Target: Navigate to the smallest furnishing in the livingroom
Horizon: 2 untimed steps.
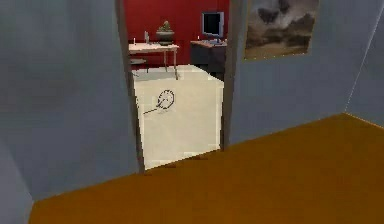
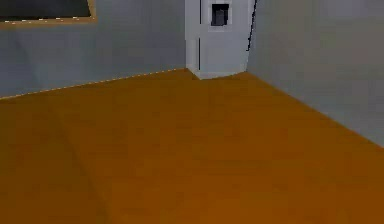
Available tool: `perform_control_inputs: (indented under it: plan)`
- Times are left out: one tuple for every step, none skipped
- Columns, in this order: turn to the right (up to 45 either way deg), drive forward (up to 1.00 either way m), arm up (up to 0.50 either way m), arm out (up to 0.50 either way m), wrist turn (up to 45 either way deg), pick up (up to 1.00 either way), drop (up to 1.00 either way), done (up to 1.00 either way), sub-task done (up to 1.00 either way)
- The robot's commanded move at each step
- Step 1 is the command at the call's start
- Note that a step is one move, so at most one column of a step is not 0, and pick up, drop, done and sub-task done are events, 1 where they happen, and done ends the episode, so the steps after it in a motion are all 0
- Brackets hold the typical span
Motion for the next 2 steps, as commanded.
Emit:
perform_control_inputs:
  plan:
    - [0.0, 1.00, 0.00, 0.00, 0.0, 0.00, 0.00, 0.00, 0.00]
    - [-3.0, 0.00, 0.00, 0.00, 0.0, 0.00, 0.00, 0.00, 0.00]
